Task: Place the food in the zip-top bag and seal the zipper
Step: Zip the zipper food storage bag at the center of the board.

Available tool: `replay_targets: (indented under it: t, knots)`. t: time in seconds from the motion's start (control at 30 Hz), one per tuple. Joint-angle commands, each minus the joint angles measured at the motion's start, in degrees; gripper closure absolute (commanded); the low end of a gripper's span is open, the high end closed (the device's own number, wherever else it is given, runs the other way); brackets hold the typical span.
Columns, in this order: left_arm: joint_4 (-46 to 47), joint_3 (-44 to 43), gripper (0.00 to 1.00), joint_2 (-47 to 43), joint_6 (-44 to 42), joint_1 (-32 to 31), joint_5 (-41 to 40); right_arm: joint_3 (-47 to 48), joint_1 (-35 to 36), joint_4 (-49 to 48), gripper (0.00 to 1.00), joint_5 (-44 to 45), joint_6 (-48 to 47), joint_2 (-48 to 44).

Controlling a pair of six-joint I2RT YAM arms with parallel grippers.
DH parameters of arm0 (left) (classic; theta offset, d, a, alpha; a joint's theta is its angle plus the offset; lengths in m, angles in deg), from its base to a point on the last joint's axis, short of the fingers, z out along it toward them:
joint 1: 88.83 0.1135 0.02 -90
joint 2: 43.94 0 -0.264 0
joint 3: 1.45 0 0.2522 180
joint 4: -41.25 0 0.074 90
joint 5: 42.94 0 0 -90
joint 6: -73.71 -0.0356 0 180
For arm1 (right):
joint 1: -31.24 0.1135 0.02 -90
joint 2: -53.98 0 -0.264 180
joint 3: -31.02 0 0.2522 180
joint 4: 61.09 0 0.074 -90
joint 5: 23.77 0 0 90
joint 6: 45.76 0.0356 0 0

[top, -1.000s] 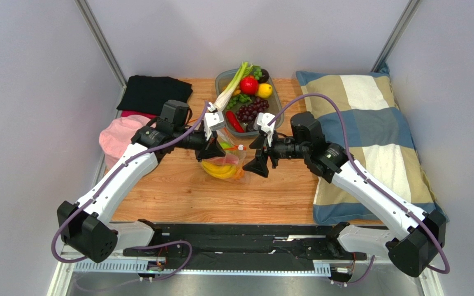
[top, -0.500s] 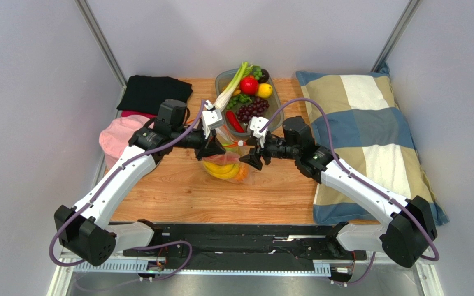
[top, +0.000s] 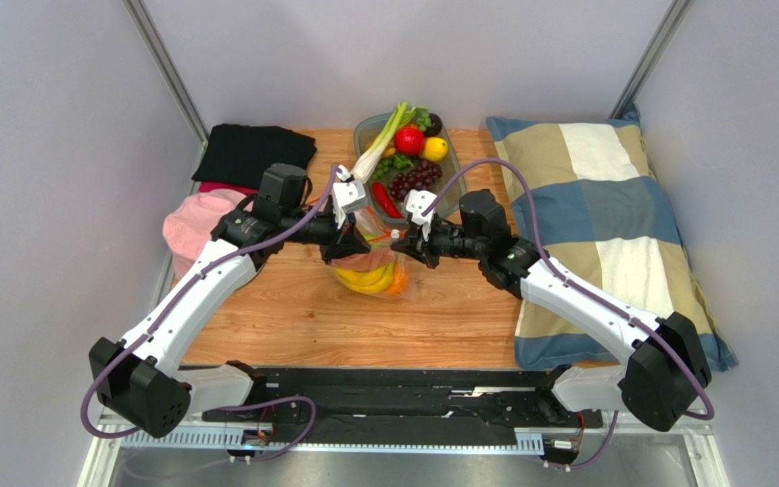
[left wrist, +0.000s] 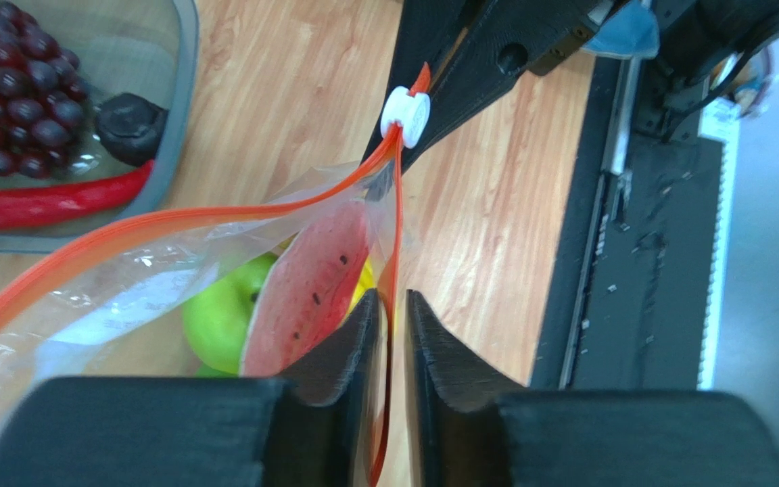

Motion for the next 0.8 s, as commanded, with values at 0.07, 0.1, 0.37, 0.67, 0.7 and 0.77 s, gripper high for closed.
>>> replay_targets:
  t: [0.07,0.1,0.37,0.67,0.7,0.77]
  knots:
    - [0.1,-6.0,0.51,-3.5,-7.0,-0.3,2.7,-0.7,0.3,-3.3,1.00,-0.4,-3.3,-2.6]
    - [0.5,-6.8,0.47,-3.4,-7.4,-0.4,3.8,-1.0,0.3,-3.7,1.00,-0.6,-3.5,-2.7]
    - [1.2,-9.1,0.38,0.8,-15.5,-3.9,7.9,-1.9,0.4,-5.5,1.00,-0.8,-3.1,-3.1]
    - [2.7,-10.8,0.37,5.7,-16.3,-7.7,5.6,-4.4,0.4,-7.7,1.00,-1.2,-3.3,-4.8]
    - [2.8,-11.2,0.37,6.4,-16.2,-7.8,5.9,-4.4,0.3,-7.7,1.00,-1.2,-3.4,-4.9]
    - [2.9,-11.4,0.37,6.9,-16.1,-8.1,6.2,-4.4,0.4,-7.9,1.00,-1.1,-3.5,-4.8]
